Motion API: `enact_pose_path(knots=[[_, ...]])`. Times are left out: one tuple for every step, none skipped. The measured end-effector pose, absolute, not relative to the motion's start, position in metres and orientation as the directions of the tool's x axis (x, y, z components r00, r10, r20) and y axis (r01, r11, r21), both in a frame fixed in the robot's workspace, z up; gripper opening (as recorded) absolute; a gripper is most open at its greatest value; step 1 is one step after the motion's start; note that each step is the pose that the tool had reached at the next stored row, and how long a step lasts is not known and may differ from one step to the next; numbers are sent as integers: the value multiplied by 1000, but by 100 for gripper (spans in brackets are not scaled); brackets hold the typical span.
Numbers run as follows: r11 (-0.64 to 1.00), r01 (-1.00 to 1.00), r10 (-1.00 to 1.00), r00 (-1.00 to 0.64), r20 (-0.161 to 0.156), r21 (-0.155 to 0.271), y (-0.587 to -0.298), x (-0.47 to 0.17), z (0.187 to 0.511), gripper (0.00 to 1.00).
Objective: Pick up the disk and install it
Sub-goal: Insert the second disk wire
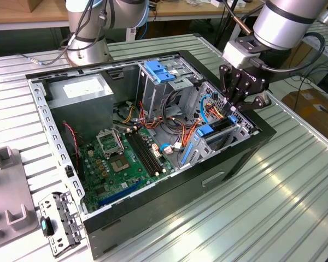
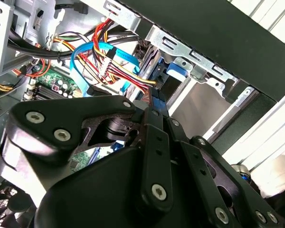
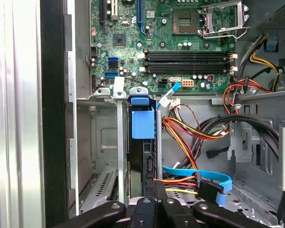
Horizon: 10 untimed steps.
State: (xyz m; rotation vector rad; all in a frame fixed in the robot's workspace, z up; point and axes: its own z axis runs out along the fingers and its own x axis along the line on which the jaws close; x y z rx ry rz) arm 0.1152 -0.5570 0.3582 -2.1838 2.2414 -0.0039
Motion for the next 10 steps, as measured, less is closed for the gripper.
enact_pose_path(knots=[[26, -1000, -1000, -26, -7, -10, -557, 115, 358, 11], [26, -1000, -1000, -26, -7, -10, -557, 115, 358, 11], [26, -1000, -1000, -26, -7, -10, -557, 115, 358, 11], [26, -1000, -1000, -26, -7, -10, -557, 113, 358, 11], [26, -1000, -1000, -26, -7, -10, -557, 111, 358, 11], [26, -1000, -1000, -26, -7, -10, -557, 110, 358, 11], [26, -1000, -1000, -26, -7, -10, -557, 107, 358, 11], [26, -1000, -1000, -26, -7, -10, -557, 106, 358, 11], [26, -1000, -1000, -26, -7, -10, -557, 106, 358, 11], [26, -1000, -1000, -26, -7, -10, -557, 105, 358, 11]])
